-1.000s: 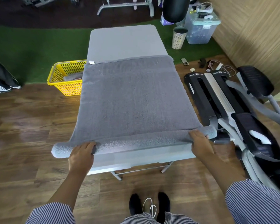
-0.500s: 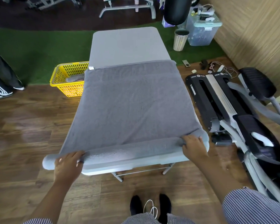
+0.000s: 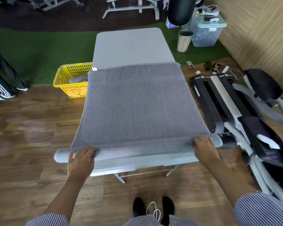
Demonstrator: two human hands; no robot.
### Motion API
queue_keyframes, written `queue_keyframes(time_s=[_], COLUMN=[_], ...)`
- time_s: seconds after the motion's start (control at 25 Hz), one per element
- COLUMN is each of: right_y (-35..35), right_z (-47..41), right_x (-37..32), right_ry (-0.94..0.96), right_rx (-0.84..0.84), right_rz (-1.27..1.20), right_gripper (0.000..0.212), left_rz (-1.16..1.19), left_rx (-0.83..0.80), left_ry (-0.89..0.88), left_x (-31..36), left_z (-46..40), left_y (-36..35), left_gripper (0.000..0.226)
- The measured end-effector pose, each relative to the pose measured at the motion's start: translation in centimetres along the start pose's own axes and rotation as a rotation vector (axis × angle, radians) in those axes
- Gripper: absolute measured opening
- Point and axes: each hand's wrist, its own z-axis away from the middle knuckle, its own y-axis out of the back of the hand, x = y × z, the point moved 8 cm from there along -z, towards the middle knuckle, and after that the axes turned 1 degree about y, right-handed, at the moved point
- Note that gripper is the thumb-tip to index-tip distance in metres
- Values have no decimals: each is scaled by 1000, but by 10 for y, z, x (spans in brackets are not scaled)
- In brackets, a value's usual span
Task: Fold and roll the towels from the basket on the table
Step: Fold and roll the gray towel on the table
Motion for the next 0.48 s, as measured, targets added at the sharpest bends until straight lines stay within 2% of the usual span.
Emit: queue_keyframes(time_s=[0.16, 0.28, 0.4, 0.48], right_y=[-8, -2, 6, 11], right_z=[6, 5, -1, -7], right_x=[-1, 0, 3, 4], right_ry=[13, -14, -15, -9], right_rx=[-120, -91, -127, -97], right_rz=[48, 71, 95, 134], right_gripper=[57, 42, 18, 21], left_rz=[10, -40, -90, -93], left_rx=[-115, -103, -67, -26], left_ry=[43, 12, -55, -42], left_x=[1, 13, 15, 13], left_z=[1, -2, -7, -15], left_y=[-18, -7, 5, 10], left_gripper=[50, 30, 39, 37])
